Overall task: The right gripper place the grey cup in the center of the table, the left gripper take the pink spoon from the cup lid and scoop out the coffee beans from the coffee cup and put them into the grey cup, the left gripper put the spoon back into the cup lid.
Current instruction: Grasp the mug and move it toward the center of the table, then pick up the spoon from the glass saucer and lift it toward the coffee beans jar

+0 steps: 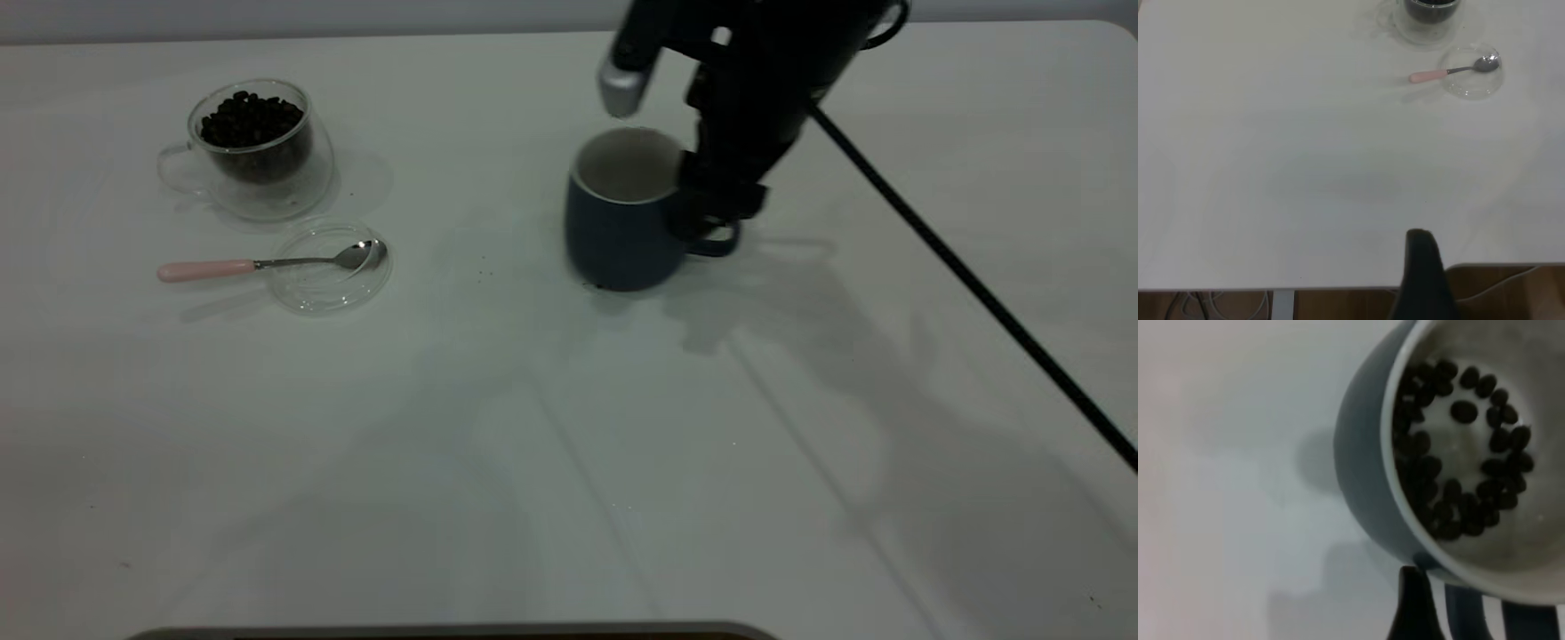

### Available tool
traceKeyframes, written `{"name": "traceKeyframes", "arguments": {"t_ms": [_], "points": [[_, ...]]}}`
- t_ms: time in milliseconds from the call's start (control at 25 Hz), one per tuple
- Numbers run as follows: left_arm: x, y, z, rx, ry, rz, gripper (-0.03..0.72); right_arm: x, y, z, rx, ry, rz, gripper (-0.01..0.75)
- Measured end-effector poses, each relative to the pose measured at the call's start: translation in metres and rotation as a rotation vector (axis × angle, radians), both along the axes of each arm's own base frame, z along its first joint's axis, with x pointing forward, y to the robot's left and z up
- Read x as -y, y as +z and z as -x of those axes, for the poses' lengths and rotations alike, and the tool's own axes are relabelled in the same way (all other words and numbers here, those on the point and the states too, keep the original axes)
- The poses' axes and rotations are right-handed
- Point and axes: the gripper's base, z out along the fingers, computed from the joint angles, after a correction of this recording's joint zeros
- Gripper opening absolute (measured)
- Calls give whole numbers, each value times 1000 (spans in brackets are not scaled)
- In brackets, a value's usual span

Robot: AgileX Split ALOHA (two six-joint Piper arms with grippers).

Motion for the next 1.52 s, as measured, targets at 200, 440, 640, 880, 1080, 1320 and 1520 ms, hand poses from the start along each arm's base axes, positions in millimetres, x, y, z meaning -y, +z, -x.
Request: {"name": "traceKeyframes", "arguments": {"t_ms": [200, 440, 640, 880, 1080, 1320, 1520], "points": [[0, 0, 0, 0, 0, 0, 588, -17, -5, -2, 12, -106, -94, 591], [0, 0, 0, 0, 0, 0, 588, -25, 11, -6, 28, -137, -153, 591], [0, 0, 0, 0, -1, -1, 588, -19, 95, 4, -22, -116, -229, 591], [0, 0, 0, 0, -1, -1, 588, 27, 191, 42, -181, -312, -112, 591], [0, 0, 0, 0, -2, -2, 588, 60, 260, 92, -219, -446, -10, 591], [0, 0, 0, 0, -2, -2, 588, 94, 292, 168, -177, -477, -47, 591], [0, 0, 0, 0, -2, -2, 588, 134, 299, 258, -77, -478, -110, 591]]}}
